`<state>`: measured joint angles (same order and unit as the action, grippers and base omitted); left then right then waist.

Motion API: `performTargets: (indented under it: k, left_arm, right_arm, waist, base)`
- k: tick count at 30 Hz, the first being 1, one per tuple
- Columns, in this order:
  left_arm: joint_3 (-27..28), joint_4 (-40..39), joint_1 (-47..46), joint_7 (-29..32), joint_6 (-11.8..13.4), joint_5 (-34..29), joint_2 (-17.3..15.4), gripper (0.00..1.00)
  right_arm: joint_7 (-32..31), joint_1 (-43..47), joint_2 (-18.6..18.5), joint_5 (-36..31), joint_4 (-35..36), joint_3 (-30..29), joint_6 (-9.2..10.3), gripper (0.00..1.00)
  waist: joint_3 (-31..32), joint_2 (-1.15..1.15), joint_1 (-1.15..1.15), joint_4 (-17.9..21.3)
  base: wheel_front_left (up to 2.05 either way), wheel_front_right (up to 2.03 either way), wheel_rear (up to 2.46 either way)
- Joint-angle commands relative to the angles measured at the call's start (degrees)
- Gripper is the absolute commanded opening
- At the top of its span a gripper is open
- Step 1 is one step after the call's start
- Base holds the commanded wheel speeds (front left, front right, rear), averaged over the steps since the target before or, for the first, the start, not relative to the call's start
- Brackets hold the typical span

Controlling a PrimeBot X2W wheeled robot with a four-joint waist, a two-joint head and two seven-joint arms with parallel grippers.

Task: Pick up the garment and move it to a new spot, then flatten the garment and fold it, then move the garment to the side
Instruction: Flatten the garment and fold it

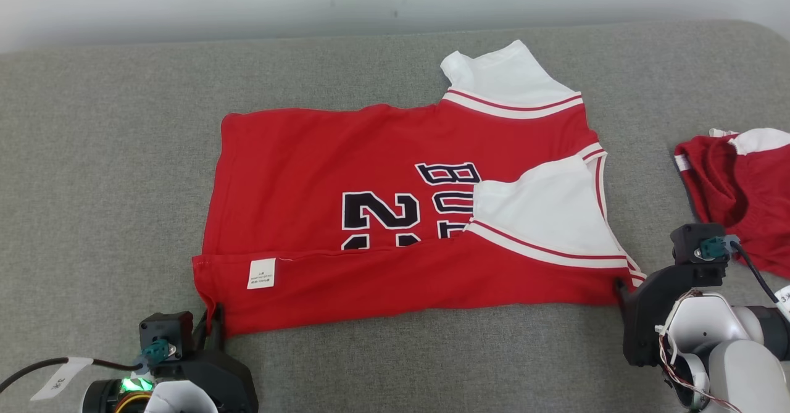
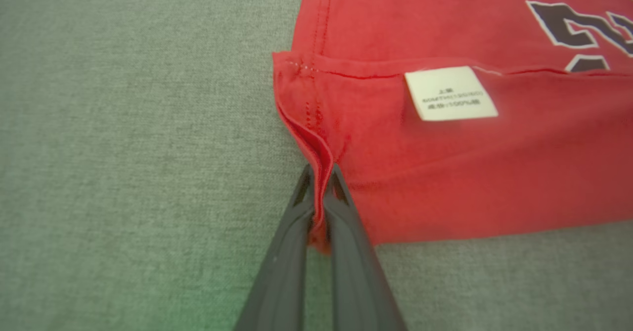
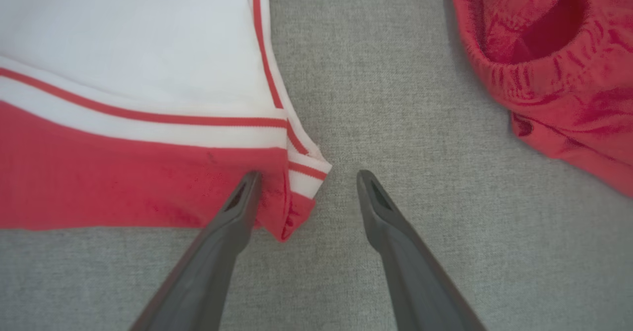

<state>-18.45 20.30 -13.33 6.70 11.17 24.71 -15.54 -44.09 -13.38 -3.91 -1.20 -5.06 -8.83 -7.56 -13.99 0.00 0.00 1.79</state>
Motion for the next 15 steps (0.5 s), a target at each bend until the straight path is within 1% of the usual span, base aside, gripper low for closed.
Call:
performTargets:
  k: [1,6,13,14,15]
  left_arm:
    - [0.0,1.6,0.5,0.5,0.4,0.4,-0.4,0.0]
    - [-0.6,1.7,0.4,0.3,0.6,0.3,-0.2,0.0]
    - [-0.8,2.1,0.7,-0.2,0.5,0.7,0.0,0.0]
    - [-0.9,2.2,0.7,-0.2,0.5,0.8,0.0,0.0]
    - [-0.9,2.3,0.8,-0.2,0.4,0.9,0.0,0.0]
  right_arm:
    - [0.2,-0.6,0.3,-0.4,-0.7,-0.2,0.15,1.0]
    - [0.6,-2.0,0.5,-1.3,-4.9,-0.3,0.15,1.0]
    - [0.6,-2.6,0.8,0.2,-9.3,1.1,0.11,1.0]
    - [0.7,-2.7,0.9,0.4,-9.6,1.3,0.0,0.34]
    - [0.8,-2.7,0.8,0.7,-9.7,1.7,0.0,0.0]
  waist:
    - [-0.1,0.0,0.0,0.0]
    - [-0.4,0.0,0.0,-0.3]
    - [-0.5,0.0,0.0,-0.7]
    - [-0.5,0.0,0.0,-0.7]
    - [-0.4,0.0,0.0,-0.7]
  base:
    - [0.0,0.0,0.0]
    - [0.0,0.0,0.0]
    - [0.0,0.0,0.0]
    - [0.0,0.0,0.0]
    - [0.0,0.0,0.0]
